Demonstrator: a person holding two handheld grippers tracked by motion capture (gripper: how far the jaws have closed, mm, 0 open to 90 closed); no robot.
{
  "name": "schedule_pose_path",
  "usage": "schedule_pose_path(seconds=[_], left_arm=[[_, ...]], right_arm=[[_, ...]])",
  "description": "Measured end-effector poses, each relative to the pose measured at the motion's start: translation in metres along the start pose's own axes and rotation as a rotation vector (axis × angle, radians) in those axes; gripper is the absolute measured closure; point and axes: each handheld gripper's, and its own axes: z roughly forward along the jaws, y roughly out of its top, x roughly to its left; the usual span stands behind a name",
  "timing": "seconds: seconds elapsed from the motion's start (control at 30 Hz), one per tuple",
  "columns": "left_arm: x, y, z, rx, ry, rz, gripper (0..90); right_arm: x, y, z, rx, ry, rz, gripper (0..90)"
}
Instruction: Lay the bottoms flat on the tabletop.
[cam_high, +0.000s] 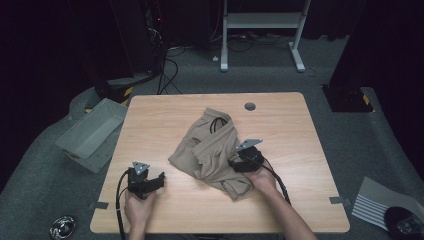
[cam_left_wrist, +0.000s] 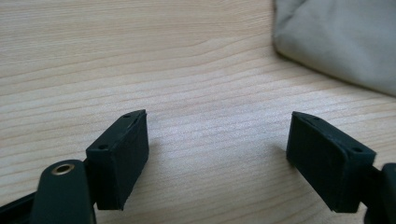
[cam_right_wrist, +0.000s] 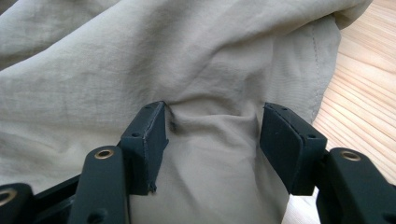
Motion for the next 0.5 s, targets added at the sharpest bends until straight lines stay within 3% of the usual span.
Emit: schedule_pose_path(seconds=[0.27,0.33,0.4,0.43,0.5], left_arm=[[-0.001,0.001,0.001,-0.002,-0.027,0.014,20.9],[-0.001,0.005,0.005,-0.013,-0.081,0.005,21.6],[-0.002,0.007,0.006,-0.025,-0.100,-0.003,23.7],[-0.003,0.009,0.008,-0.027,-0.110,0.001,29.9],[-0.008,0.016,0.016,-0.014,-0.091,0.057,29.5]], right_arm=[[-0.021,-0.016,-0.015,-0.008,-0.017,0.016,40.9],[-0.028,-0.021,-0.020,-0.009,-0.019,0.020,40.9],[-0.030,-0.022,-0.021,-0.009,-0.019,0.022,41.0],[-0.033,-0.024,-0.023,-0.011,-0.021,0.021,40.9],[-0.033,-0.026,-0.024,-0.014,-0.021,0.026,41.0]])
